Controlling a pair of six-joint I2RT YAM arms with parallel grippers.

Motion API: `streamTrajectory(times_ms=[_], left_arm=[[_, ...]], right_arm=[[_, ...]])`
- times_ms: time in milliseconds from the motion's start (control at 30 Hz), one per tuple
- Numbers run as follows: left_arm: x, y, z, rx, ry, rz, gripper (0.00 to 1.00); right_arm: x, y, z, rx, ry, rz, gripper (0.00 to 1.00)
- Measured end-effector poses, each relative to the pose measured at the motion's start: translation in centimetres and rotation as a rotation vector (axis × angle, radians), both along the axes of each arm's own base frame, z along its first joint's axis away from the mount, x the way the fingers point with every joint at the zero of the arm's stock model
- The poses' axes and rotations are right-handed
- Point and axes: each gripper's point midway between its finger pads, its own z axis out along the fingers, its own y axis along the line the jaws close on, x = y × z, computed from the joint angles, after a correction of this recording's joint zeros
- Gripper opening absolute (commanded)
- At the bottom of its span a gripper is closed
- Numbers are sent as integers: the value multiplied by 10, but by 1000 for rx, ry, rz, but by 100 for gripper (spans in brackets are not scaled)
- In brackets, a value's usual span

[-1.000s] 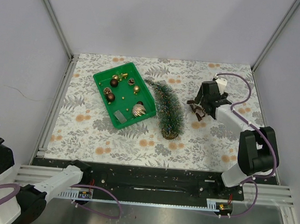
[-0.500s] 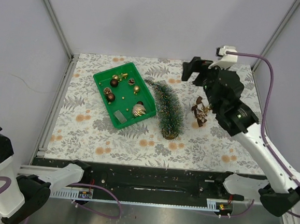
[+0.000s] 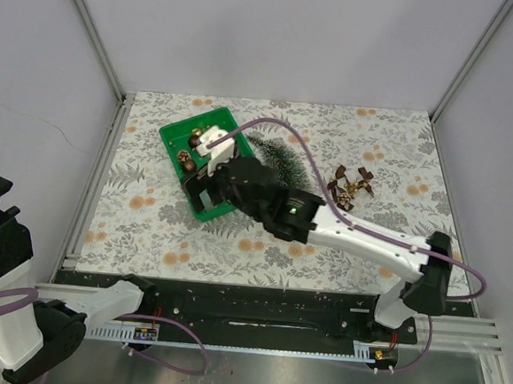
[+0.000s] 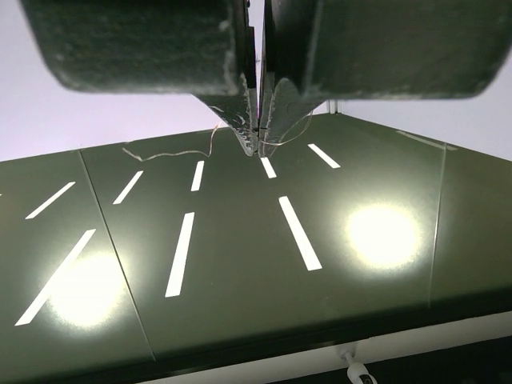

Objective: Decorate the small christmas tree

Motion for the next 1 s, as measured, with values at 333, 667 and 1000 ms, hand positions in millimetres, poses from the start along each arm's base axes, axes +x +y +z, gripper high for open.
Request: streamTrajectory(times_ms=[333, 667, 1000], left_arm=[[-12, 5, -1, -2, -22, 10, 0], [-19, 4, -1, 14, -46, 17, 0], [-25, 6, 0, 11, -61, 21, 0]], right_arm=[[-12, 27, -114, -235, 131, 70, 82], [-11, 15, -150, -288, 167, 21, 37], [-8, 4, -170, -314, 163, -36, 0]])
